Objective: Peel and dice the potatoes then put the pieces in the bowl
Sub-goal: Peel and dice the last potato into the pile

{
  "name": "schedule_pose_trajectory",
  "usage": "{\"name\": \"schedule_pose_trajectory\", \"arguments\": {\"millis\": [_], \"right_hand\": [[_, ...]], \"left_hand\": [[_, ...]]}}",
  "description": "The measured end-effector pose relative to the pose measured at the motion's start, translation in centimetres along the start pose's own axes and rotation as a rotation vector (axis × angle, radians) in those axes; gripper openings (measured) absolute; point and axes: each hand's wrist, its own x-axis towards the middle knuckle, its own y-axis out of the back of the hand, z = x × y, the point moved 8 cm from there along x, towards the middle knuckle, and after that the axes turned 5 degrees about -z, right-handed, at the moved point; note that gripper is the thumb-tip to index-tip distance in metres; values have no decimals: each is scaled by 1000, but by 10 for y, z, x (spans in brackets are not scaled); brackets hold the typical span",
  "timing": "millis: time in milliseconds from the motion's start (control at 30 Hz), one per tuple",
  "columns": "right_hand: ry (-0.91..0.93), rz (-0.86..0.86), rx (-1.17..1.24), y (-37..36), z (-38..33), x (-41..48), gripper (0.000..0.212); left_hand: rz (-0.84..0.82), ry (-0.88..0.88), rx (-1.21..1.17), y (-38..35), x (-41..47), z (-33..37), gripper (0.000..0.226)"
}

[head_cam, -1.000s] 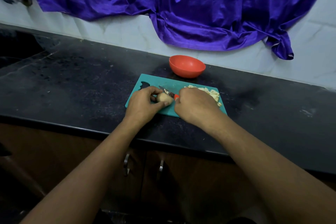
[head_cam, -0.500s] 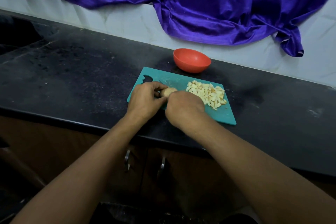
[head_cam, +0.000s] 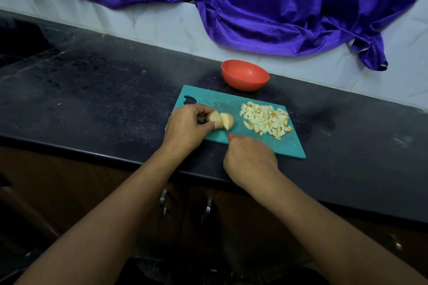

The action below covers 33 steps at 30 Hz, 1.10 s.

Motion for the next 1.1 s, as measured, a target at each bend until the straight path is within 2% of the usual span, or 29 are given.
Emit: {"name": "schedule_pose_trajectory", "arguments": {"millis": [267,333,400,567,667,867,1000,1100], "right_hand": [[37,19,7,6,1,24,27],[25,22,148,1,15,29,25],[38,68,324,-1,31,33,32],[146,391,696,-4,54,17,35],[108,513,889,-8,69,12,34],[39,537,959,-12,81,16,18],[60,519,960,-14,81,18,20],[63,519,951,-15,81,18,23]], "left_hand": [[-12,-8,-7,0,-2,1,39],[-17,-13,-1,-1,-2,2,36],[-31,-19,19,-1,-2,2,37],[-40,-41,58,-3,0,4,42],[-27,-76,73,-3,-1,7,40],[-40,-105,130,-7,4,10,39],[-37,-105,278,-6,19,17,43],[-108,-82,382,-10,30,23,48]]}}
